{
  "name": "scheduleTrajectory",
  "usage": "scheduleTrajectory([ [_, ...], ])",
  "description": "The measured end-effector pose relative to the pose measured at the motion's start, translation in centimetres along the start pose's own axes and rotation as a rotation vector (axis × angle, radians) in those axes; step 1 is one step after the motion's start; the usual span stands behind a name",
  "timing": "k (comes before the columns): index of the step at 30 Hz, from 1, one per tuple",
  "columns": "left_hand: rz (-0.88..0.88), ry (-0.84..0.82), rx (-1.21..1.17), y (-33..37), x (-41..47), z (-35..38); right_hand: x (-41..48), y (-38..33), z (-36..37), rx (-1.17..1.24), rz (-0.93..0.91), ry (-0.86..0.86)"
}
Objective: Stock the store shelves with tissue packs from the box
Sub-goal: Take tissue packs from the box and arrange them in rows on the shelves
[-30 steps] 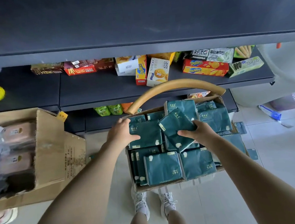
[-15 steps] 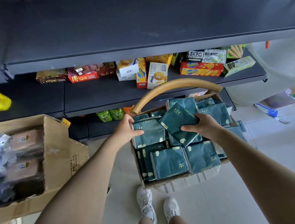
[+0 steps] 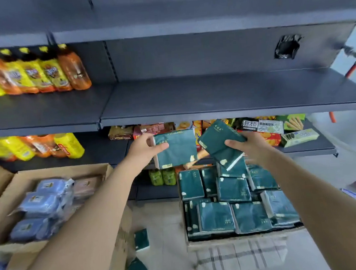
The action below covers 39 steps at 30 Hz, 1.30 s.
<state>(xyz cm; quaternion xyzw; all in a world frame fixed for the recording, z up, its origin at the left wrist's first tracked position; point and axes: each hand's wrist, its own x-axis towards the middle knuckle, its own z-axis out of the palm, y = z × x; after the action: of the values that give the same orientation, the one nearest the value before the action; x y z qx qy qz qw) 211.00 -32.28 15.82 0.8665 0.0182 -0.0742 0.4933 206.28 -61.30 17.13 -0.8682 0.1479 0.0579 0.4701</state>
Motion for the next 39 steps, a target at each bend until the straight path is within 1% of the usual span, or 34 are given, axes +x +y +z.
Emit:
scheduleTrajectory([
  [4,0.035,0.055,-0.034,2.9,-2.0,-5.1,-2.2,-5.6,-1.2,0.0,-0.116,0.037],
  [8,0.084,0.107,-0.08,5.8,-2.1,-10.8,-3.0,-12.2,-1.8,0.029,-0.174,0.08],
  [17,0.291,0.076,-0.147,10.9,1.6,-24.2,-1.9,-26.3,0.3,0.065,-0.281,0.192],
  [20,0.357,0.081,-0.156,12.2,2.7,-28.1,-1.6,-29.6,0.9,0.045,-0.327,0.229],
  [23,0.402,0.131,-0.127,13.2,4.2,-31.1,-0.8,-31.9,0.9,0.005,-0.354,0.268],
  [27,0.444,0.171,-0.173,14.2,6.8,-33.2,1.0,-34.3,0.7,0.005,-0.378,0.307],
  [31,0.454,0.189,-0.186,14.9,10.2,-33.7,4.4,-36.5,0.4,0.015,-0.4,0.317],
  [35,0.462,0.201,-0.142,16.1,15.1,-33.7,9.5,-38.4,-0.2,-0.017,-0.415,0.313],
  [39,0.454,0.221,-0.115,17.7,21.8,-33.6,16.4,-39.7,-1.3,-0.033,-0.446,0.289],
])
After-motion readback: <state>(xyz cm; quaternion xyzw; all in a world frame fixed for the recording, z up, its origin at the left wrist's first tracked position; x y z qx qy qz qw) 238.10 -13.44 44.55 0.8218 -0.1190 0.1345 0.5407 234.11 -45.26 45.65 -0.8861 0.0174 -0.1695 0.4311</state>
